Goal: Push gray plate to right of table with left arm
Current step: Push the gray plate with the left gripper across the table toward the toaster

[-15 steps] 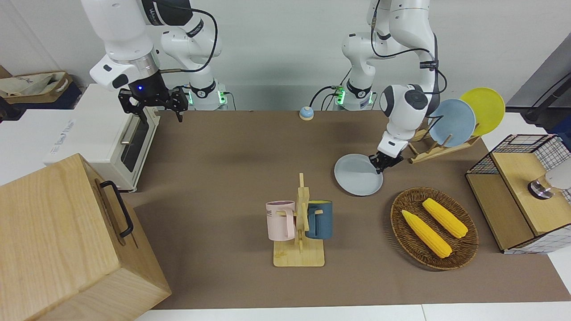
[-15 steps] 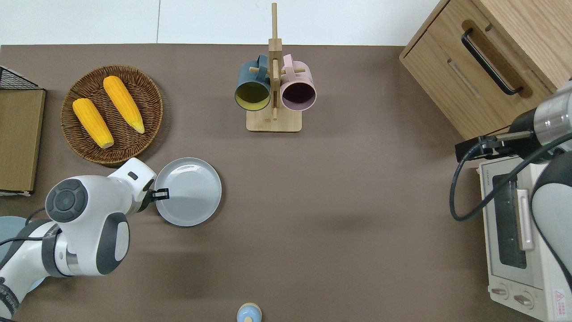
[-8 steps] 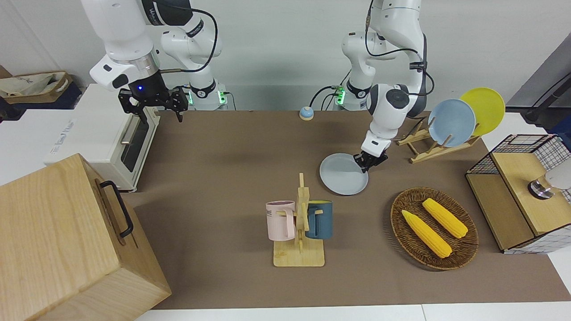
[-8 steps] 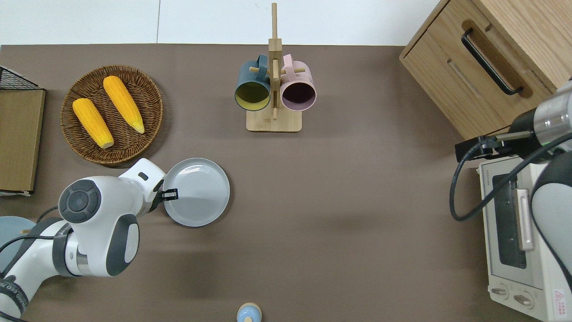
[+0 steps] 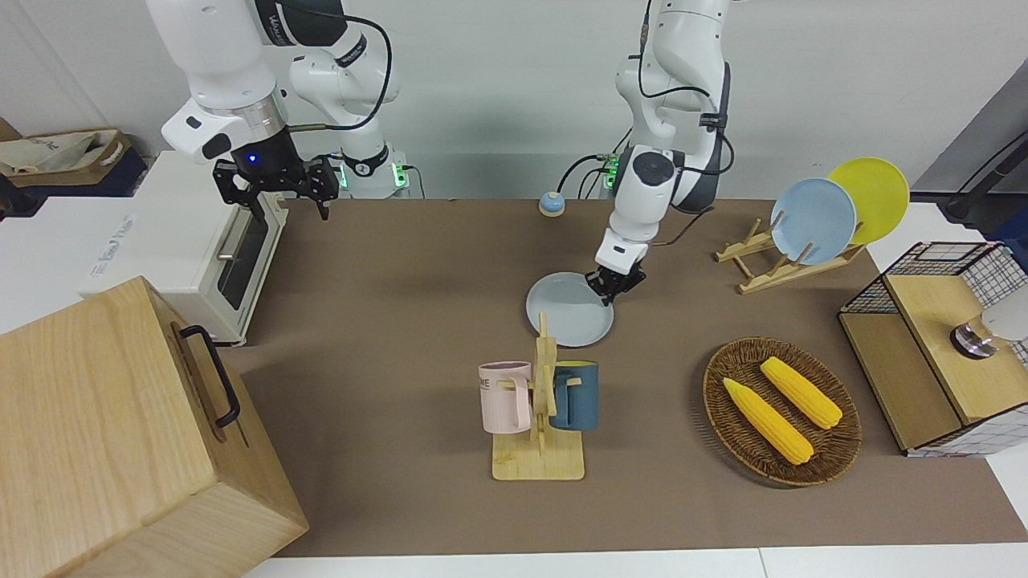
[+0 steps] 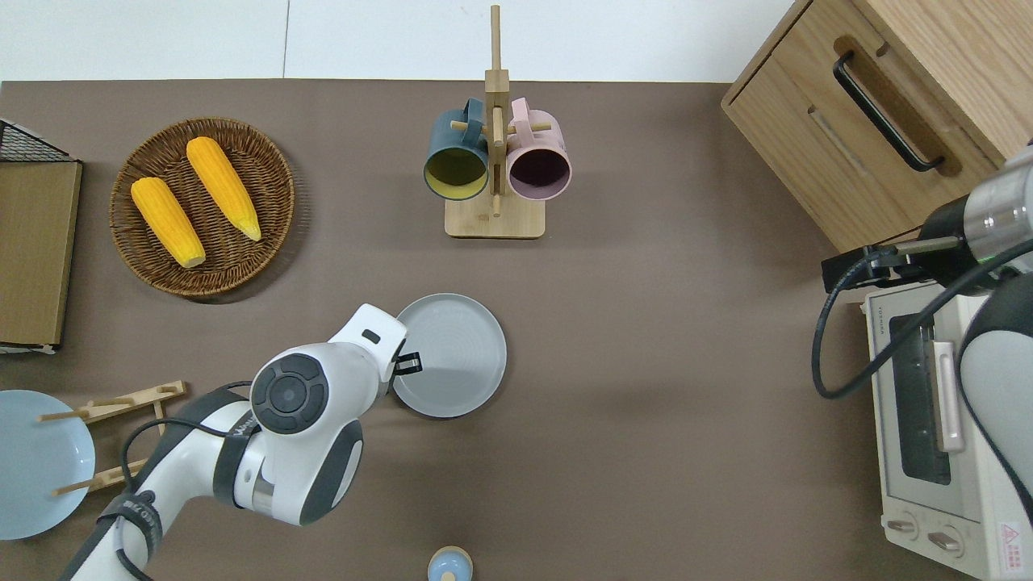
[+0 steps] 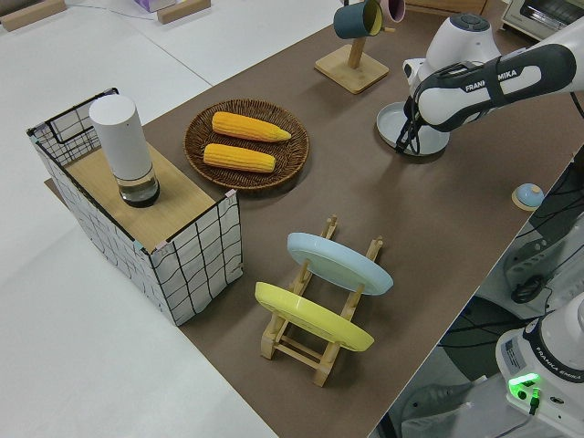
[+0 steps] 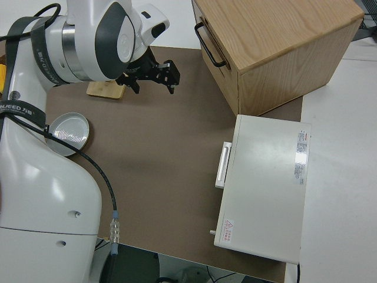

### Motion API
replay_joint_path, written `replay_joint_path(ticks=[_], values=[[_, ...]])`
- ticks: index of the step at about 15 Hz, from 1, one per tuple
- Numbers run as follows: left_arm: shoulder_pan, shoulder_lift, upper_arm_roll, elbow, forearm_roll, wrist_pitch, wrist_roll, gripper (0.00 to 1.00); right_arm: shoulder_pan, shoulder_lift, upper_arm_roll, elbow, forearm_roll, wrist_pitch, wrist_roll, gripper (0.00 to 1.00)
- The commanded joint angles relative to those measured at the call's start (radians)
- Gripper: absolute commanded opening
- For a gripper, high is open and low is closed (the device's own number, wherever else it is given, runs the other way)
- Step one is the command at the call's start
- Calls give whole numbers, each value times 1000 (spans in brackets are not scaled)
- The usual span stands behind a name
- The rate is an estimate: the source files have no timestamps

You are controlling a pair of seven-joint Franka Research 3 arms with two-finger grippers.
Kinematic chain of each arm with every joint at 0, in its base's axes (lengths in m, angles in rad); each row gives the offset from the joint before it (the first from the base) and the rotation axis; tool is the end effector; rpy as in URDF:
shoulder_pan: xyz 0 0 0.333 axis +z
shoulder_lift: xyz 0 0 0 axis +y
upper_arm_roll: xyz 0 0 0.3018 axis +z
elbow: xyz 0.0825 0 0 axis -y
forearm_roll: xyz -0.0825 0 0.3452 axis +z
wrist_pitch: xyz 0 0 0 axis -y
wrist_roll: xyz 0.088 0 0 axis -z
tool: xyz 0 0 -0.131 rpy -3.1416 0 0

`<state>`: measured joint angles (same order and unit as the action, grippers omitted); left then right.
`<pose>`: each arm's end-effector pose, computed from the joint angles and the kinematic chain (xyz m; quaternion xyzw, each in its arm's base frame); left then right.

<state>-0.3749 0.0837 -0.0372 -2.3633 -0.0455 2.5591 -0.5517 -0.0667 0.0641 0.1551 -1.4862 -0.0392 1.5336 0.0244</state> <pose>0.4525 -0.1978 0.2941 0.9944 0.0880 0.0426 0.0393 0.5293 0.0390 0.5864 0.9994 0.0313 -0.0071 0.0151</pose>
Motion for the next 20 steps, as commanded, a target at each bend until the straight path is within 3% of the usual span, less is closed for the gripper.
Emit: replay_joint_path(ticks=[1, 8, 16, 20], values=[[-111, 79, 5, 44, -5, 29, -138, 0, -1, -6, 0, 1, 7, -10, 3, 983], [-263, 163, -3, 177, -4, 29, -328, 0, -1, -6, 0, 3, 7, -10, 3, 983], [-409, 356, -1, 404, 21, 24, -539, 0, -1, -6, 0, 1, 7, -10, 5, 983], [-447, 380, -1, 459, 32, 16, -568, 0, -1, -6, 0, 1, 7, -10, 3, 983]])
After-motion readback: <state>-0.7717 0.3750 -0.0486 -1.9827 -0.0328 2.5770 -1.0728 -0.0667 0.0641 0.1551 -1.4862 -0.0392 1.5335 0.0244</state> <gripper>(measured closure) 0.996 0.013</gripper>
